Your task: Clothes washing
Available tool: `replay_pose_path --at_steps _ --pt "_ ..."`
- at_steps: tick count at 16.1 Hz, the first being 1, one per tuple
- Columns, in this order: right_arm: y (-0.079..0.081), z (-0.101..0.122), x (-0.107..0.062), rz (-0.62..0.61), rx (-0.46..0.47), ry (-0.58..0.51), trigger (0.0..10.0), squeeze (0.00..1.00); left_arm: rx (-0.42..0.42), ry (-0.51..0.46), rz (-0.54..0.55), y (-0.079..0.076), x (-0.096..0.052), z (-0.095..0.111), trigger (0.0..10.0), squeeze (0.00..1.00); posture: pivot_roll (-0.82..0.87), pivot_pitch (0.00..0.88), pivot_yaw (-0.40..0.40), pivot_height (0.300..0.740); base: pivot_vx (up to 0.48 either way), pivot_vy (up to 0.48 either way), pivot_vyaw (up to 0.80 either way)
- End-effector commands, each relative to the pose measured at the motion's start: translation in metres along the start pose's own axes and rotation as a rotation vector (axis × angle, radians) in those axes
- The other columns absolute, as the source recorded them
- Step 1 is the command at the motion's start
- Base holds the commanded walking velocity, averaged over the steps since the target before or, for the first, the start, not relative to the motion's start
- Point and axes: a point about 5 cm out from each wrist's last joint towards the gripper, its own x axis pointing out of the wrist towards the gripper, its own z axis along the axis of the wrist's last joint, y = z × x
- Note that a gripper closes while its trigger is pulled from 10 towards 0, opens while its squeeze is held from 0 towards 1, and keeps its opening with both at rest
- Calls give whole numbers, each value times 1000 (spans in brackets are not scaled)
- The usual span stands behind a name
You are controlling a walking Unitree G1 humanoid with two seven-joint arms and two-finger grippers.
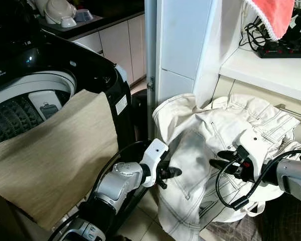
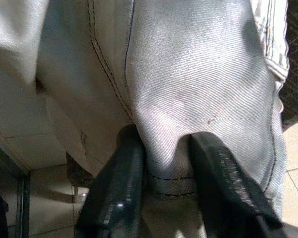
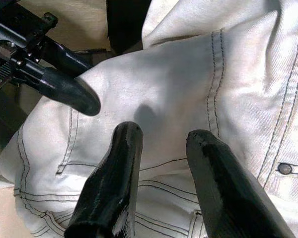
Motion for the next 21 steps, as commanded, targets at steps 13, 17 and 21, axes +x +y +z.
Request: replay_pose_path --at_steps 13,17,21 --pt "-23 75 -35 -82 159 -584 10000 0 454 -798 541 68 -199 241 0 0 -96 0 60 740 0 0 0" --pt "-17 77 -32 -59 151 -586 10000 0 873 -1030 1268 53 -336 317 0 0 -83 0 67 740 0 0 0" --pt "3 76 -17 32 95 -517 10000 0 746 -631 1288 115 -295 276 0 0 -81 0 70 740 0 0 0"
